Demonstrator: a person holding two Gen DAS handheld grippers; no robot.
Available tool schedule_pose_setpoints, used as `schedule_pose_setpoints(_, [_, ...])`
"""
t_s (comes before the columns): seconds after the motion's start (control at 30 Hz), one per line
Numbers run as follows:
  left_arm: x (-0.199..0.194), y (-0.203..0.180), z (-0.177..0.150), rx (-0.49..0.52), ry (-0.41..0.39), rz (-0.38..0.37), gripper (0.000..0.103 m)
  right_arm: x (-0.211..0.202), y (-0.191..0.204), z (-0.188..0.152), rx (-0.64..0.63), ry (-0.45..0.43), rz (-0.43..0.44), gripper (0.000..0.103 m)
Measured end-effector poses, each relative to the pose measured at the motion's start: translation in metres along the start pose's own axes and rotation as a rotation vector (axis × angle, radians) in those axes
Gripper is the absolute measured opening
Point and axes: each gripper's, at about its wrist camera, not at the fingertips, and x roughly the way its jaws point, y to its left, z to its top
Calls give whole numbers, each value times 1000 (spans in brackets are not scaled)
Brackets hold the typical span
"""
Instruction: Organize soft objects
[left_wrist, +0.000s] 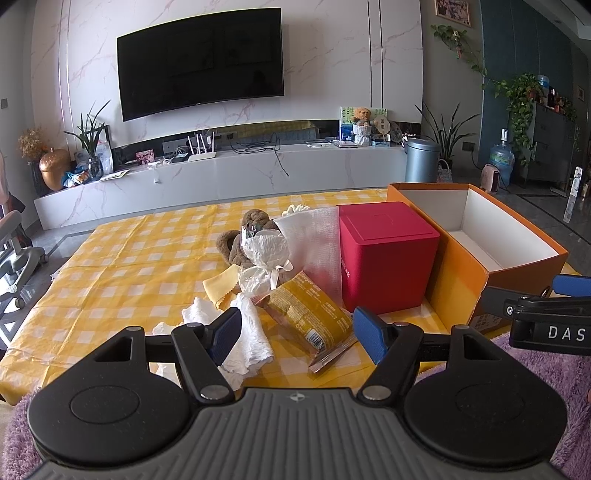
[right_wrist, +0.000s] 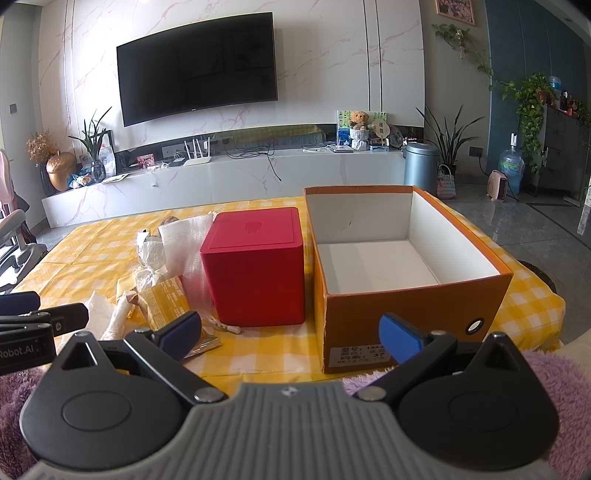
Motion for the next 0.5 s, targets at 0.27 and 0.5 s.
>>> schedule_pose_setpoints(0.27, [0,0,0,-1,0,0,82,0,-1,-1,-2,1,-2,101])
schedule_pose_setpoints(0.5, [0,0,0,-1,0,0,82,-1,-1,-5,-6,2,-6,101])
